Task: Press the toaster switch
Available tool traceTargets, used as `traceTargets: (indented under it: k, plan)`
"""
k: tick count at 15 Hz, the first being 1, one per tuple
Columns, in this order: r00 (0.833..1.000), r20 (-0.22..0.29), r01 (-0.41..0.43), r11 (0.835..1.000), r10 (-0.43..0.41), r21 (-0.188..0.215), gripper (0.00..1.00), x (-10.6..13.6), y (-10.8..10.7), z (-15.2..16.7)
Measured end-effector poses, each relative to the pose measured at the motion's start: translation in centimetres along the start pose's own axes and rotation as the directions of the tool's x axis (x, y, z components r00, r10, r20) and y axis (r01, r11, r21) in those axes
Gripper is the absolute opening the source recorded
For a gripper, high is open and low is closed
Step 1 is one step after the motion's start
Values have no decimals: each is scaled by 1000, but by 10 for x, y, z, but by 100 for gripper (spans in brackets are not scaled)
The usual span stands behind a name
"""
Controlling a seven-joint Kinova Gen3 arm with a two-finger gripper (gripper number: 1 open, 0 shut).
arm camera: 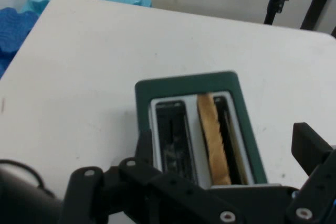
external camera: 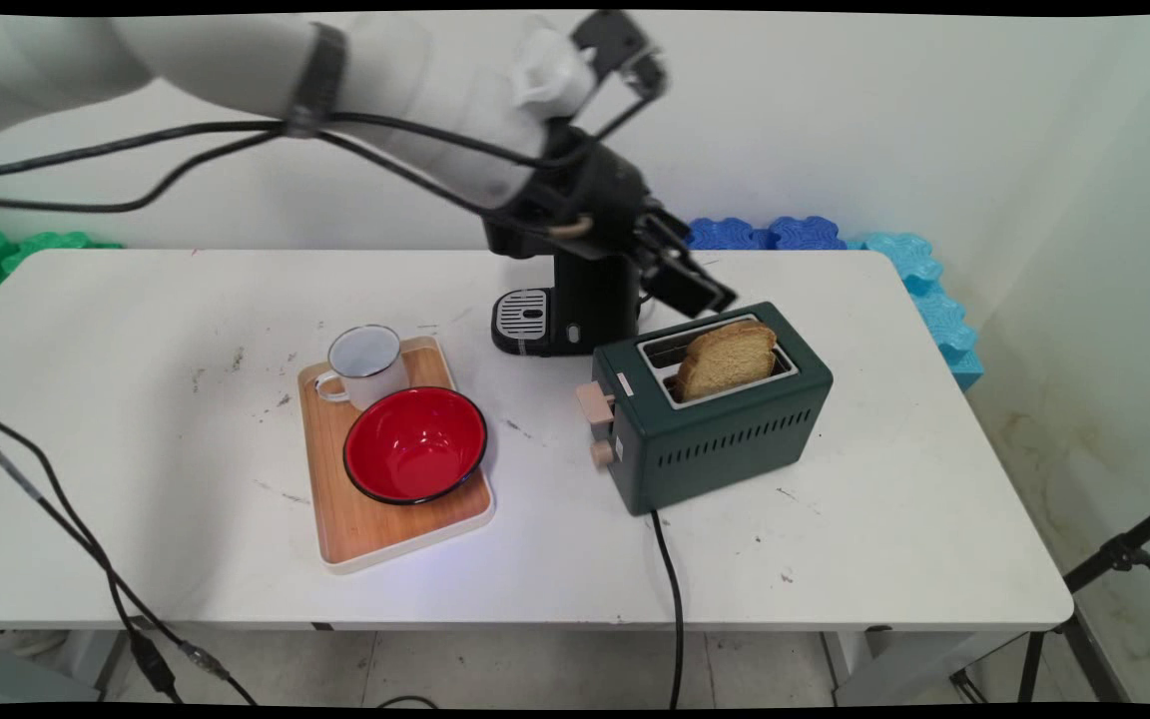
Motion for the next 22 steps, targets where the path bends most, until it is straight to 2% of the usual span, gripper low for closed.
traceTargets:
  k: [3, 9, 10, 14, 22]
  plan:
    - [998, 3, -55, 998, 55, -1, 100, -32, -10, -22]
    - [994, 18, -108, 994, 108, -8, 100, -80, -15, -37]
    - [993, 19, -116, 993, 116, -11, 0, -88, -15, -37]
    - [989, 35, -142, 990, 143, -10, 0, -113, -12, -35]
    - [985, 48, -167, 986, 168, -25, 0, -130, 5, -21]
